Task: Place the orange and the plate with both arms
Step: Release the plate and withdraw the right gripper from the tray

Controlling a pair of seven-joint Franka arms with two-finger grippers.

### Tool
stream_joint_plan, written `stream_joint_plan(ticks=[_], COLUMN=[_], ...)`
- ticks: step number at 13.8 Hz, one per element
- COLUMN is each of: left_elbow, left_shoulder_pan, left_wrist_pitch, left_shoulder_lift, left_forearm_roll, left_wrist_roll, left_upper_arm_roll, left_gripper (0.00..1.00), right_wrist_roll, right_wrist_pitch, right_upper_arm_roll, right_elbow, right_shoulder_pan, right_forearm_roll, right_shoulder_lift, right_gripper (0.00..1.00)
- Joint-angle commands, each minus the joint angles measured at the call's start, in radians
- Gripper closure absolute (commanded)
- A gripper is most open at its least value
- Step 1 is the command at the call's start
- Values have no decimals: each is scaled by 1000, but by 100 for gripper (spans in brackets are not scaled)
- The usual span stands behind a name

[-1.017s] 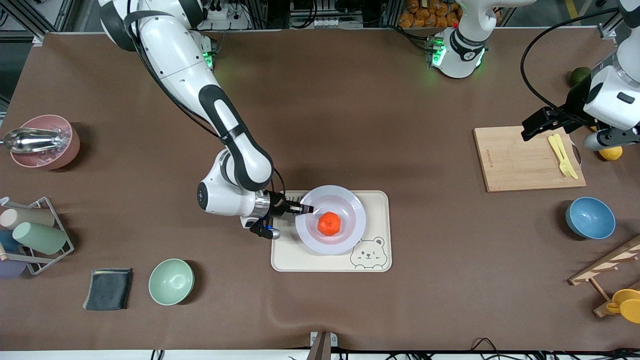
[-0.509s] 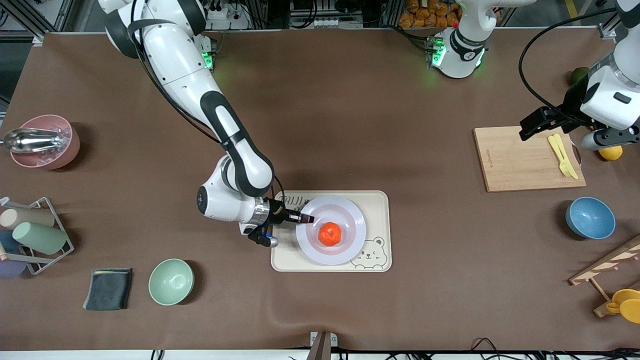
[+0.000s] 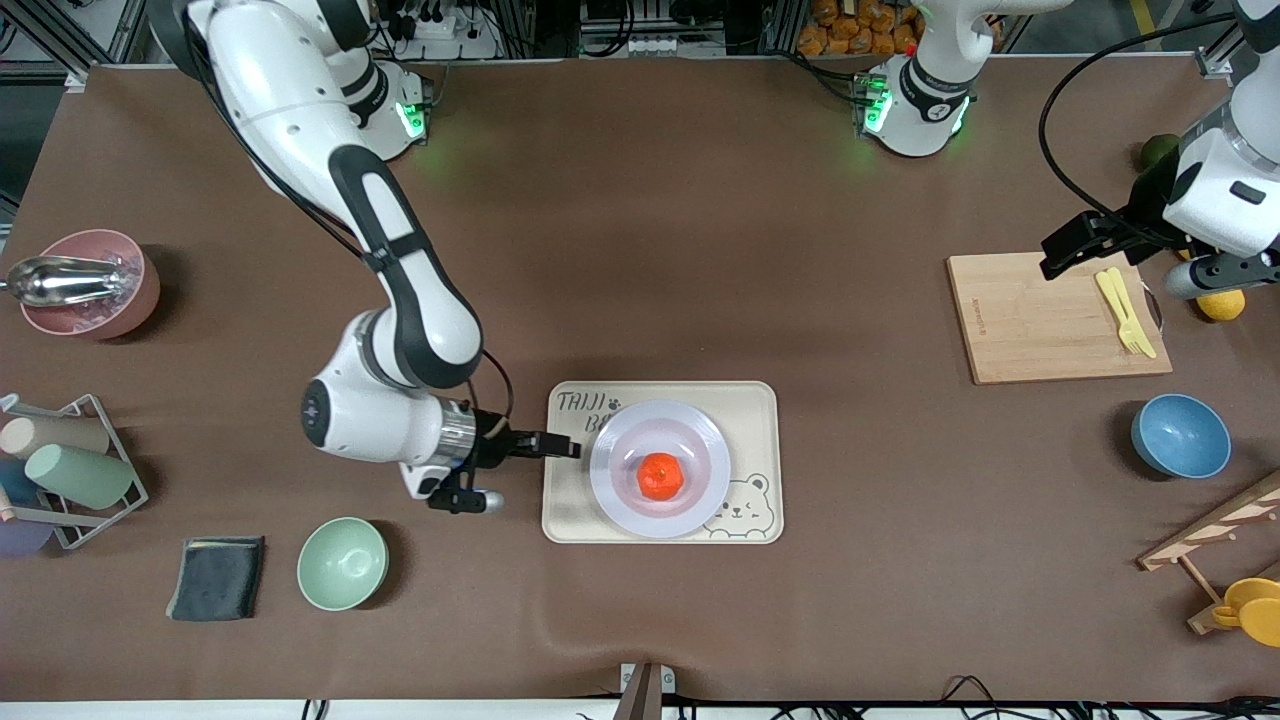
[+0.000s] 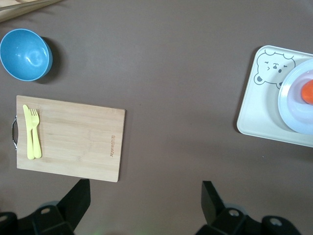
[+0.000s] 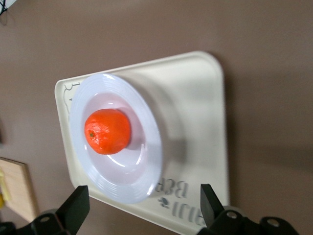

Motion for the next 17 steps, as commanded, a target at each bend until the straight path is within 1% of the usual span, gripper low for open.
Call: stream_joint_plan(ticks=[1,2,4,7,8,9,10,12,14,15,17], left_elbow=[-8,-8,1,7,6,3,3,-2,-5,-8,-13], left_shoulder_pan=[1,1,-1,4,-2,1,7,7,8,8,10], left_wrist_pitch=[-20,-20,-20,-23,-32,-32,-32,-32,-32,-31,-32], left_shoulder_lift=[-34,-34,-34,-37,-50,-55,-55,-54,-49,-47,-49], left_forearm_roll=[-24,-24,-22,-22,-22,-19,-18,-15,-15,-15,-15], left_wrist_roll=[24,24,24,23,3,0,-3,-3,-5,-5,-5], left_upper_arm_roll=[-3,-1,-1,-22,-27,-55,-64,-64,-66,-66,-66], left_gripper=[0,0,0,0,0,0,0,0,0,0,0], right_wrist_roll=[-4,-30,-82,-99,-99,-103,-135,-220,-228,-209,-121], right_wrist_pitch=[-85,-156,-256,-409,-437,-463,-477,-509,-586,-630,-663], right_upper_arm_roll=[15,15,14,17,17,17,18,20,24,24,23], right_elbow=[-96,-97,-111,-162,-169,-170,-170,-170,-170,-170,-171], right_shoulder_pan=[-58,-84,-131,-220,-234,-254,-274,-332,-386,-408,-429], right_forearm_roll=[-188,-219,-278,-441,-520,-612,-663,-684,-685,-684,-684], right_shoulder_lift=[-150,-185,-257,-400,-441,-484,-523,-601,-669,-696,-727], right_gripper=[0,0,0,0,0,0,0,0,0,0,0])
